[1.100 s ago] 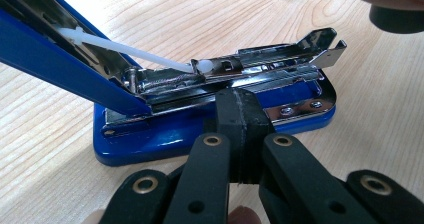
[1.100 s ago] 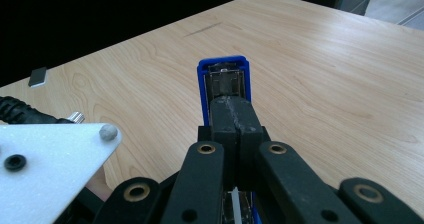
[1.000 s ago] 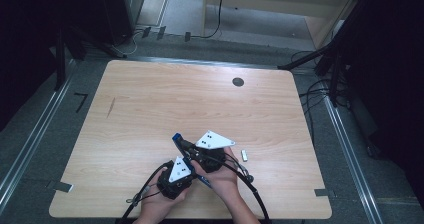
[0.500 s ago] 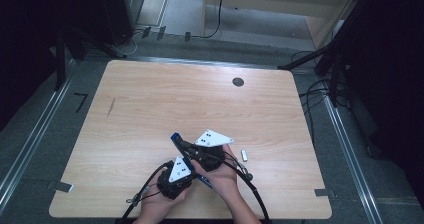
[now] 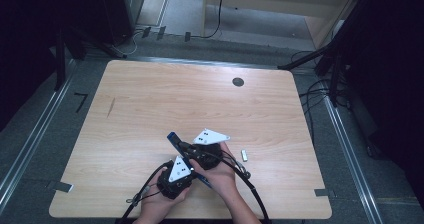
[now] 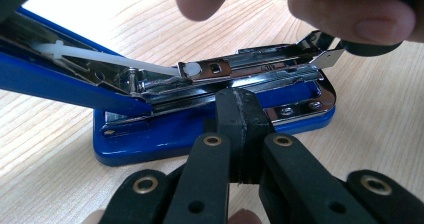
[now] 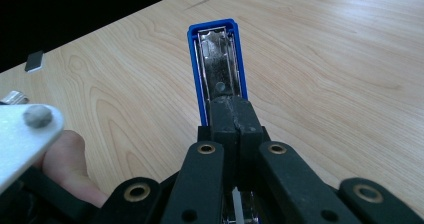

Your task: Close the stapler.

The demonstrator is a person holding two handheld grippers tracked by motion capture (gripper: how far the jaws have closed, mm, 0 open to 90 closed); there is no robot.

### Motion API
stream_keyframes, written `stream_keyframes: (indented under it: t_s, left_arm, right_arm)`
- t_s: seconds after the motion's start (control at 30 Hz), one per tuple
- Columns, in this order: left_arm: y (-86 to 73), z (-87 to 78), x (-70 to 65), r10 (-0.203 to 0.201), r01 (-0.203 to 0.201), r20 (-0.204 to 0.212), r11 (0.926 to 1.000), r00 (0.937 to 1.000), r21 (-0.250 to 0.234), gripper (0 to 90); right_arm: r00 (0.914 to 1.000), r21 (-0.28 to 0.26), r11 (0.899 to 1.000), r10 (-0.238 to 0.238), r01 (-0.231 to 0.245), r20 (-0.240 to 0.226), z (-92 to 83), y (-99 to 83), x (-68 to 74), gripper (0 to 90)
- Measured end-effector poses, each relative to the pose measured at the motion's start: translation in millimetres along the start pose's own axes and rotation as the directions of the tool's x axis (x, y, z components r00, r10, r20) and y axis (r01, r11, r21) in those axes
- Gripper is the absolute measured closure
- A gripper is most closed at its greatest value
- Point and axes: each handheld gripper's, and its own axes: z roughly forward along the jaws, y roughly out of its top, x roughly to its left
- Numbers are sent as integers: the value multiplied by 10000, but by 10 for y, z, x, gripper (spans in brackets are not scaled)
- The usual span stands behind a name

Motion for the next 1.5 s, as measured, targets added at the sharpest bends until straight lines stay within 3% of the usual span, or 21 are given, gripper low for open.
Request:
stream_keyframes:
  t_s: [0.37, 0.7, 0.87, 1.23, 1.5]
  left_arm:
    - [0, -1, 0, 26, -26, -16, 10000, 10000, 14, 900]
    - [0, -1, -1, 29, -29, -32, 10000, 10000, 18, 900]
    - [0, -2, 0, 48, -48, -37, 10000, 10000, 27, 900]
    - [1, -3, 5, 0, 0, 14, 10000, 10000, 29, 900]
    - [0, -1, 3, -9, 9, -8, 10000, 10000, 11, 900]
  right_arm:
    - [9999, 384, 9992, 114, -118, 96, 94, 17, 10, 900]
    - [9996, 1323, 9909, 237, -259, 177, 233, 54, -8, 900]
    - [9992, 1790, 9838, 37, -106, 390, 322, 48, 8, 900]
    - [9990, 1641, 9864, -159, 89, 411, 323, 36, 31, 900]
    - [9983, 1107, 9938, -203, 142, 545, 191, 48, 27, 900]
